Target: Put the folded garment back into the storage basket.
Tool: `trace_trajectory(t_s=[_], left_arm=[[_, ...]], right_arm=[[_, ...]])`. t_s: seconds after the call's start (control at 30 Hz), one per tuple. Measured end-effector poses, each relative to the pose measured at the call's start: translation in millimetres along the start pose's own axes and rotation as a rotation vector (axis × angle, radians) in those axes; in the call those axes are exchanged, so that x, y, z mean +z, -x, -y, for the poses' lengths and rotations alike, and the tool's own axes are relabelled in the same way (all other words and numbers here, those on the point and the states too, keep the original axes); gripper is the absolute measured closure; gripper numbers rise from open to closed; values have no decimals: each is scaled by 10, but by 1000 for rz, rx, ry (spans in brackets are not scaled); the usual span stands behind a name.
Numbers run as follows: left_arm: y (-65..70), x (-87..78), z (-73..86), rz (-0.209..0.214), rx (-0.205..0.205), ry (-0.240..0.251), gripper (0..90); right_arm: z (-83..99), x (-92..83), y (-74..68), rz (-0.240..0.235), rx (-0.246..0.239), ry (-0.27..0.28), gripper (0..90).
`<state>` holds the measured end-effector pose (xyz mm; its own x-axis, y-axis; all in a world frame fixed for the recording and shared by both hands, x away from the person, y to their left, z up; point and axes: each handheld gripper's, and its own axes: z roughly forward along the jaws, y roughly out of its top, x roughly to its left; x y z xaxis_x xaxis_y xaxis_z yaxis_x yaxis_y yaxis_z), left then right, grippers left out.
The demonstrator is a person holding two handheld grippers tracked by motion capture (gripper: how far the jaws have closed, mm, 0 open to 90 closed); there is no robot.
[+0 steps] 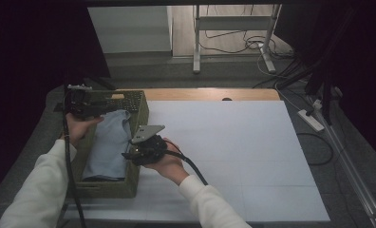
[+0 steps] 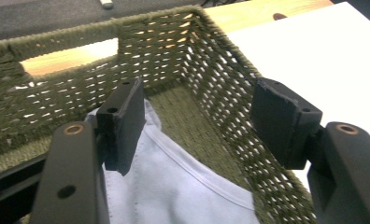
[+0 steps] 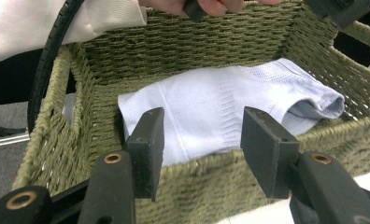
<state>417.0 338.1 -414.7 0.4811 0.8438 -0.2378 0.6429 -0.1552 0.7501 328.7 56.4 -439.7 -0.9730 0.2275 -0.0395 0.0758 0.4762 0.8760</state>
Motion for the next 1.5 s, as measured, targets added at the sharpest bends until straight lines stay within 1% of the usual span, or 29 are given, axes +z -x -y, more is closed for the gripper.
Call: trace_trajectory(t_s=[0.1,0.37,0.53,0.67,0.8,1.0,1.1,1.2,1.5], left_arm=[[73,-27,10,3,13,3,362],[234,-55,38,26,24,14,361],[330,-86,61,33,30,23,362],[447,-125,93,47,49,28,362],[565,-165,145,66,55,41,361],[691,-202,238,77,58,44,358],[750,-226,277,84,59,55,358],[829,-251,330,90,72,67,358],[1032,-277,429,122,75,76,358]], right_arm=[[44,-48,11,1,10,-3,496],[161,-182,48,7,35,-15,492],[236,-270,77,15,57,-11,492],[298,-349,91,22,60,-13,491],[365,-441,113,30,71,-15,491],[464,-657,151,65,75,-13,491],[516,-784,174,85,82,-6,491],[558,-898,190,104,88,-2,490],[695,-1152,226,134,105,1,490]])
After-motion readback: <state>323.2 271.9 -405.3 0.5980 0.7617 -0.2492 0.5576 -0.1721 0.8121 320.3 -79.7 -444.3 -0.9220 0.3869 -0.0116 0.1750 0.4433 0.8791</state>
